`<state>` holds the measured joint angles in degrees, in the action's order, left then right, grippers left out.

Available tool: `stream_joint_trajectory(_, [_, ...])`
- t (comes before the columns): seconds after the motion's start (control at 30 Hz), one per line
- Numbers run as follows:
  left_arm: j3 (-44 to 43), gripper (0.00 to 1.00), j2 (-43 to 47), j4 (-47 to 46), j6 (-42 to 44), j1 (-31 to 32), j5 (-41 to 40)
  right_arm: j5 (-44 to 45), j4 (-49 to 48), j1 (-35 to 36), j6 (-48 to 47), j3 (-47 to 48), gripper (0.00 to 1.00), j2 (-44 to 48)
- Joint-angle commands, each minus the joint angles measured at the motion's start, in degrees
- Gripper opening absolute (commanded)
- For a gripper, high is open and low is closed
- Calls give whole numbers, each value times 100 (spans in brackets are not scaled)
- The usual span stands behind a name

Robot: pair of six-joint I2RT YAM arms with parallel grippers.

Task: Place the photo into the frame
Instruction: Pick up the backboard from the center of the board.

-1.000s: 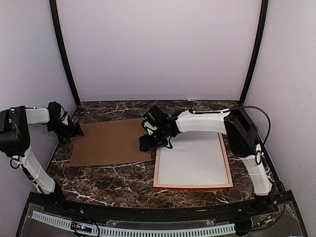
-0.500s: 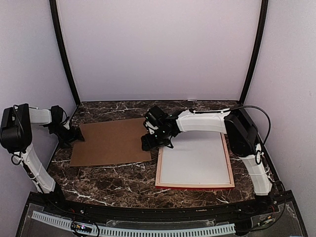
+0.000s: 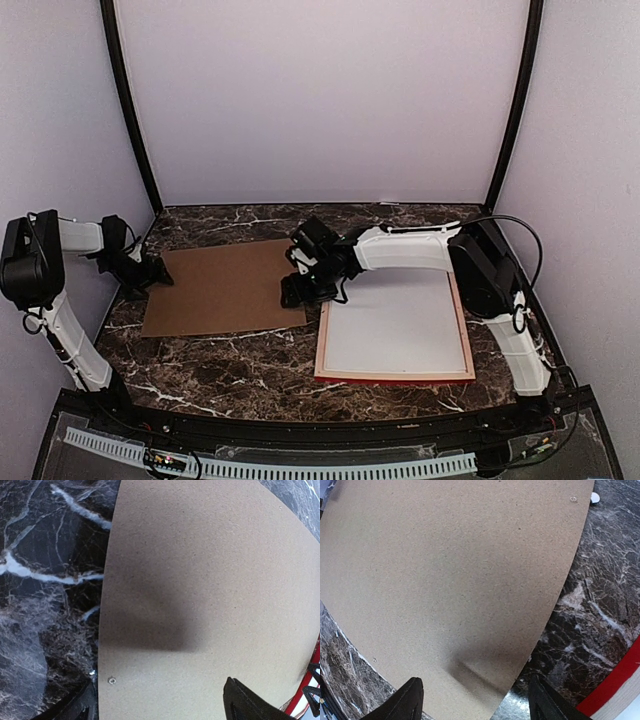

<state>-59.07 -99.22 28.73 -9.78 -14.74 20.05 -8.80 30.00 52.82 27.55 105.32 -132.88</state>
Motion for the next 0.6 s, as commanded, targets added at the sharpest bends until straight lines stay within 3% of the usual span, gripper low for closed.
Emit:
stream_joint_trajectory(0.0, [232,88,-23,63,-13,-18,623,-288,-170,34,176,-29,73,-176])
stream_joint_trajectory(0.33, [668,68,581,-347,-239,-11,1831,-620,-379,33,304,-220,71,-91])
stream_joint_trajectory(0.57, [931,63,1464,-693,-607,-18,2644,-694,-337,36,276,-269,71,-44])
